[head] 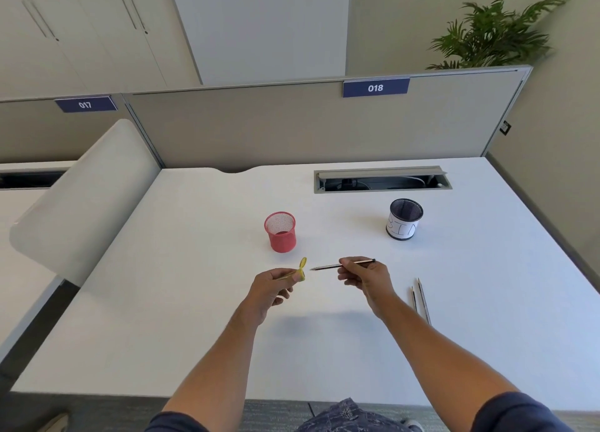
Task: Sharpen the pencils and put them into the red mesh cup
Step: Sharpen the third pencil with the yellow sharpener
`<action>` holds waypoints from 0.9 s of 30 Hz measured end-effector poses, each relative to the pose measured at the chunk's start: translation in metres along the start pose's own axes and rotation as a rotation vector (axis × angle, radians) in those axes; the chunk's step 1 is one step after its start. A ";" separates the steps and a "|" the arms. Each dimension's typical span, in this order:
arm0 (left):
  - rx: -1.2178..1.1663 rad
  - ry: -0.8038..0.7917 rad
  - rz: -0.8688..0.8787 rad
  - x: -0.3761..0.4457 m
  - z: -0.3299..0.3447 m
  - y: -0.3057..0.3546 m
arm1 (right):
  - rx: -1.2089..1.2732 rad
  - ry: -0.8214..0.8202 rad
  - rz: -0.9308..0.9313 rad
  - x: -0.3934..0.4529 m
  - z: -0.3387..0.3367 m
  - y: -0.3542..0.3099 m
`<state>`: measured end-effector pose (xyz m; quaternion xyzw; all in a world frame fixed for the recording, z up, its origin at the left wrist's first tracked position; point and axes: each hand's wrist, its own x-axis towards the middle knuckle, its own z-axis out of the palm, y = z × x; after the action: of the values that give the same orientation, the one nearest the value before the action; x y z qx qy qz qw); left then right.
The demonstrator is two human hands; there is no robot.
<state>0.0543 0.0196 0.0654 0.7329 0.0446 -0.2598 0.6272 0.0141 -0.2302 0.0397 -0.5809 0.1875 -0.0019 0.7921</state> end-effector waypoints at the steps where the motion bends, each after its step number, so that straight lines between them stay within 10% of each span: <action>1: 0.002 0.000 0.000 0.000 0.000 0.000 | 0.023 -0.014 0.012 0.001 0.000 0.000; 27: -0.048 -0.010 -0.046 0.014 -0.005 -0.010 | 0.117 -0.141 0.082 0.006 0.004 0.000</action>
<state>0.0639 0.0229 0.0513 0.7151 0.0643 -0.2766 0.6388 0.0212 -0.2277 0.0384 -0.5241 0.1544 0.0607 0.8353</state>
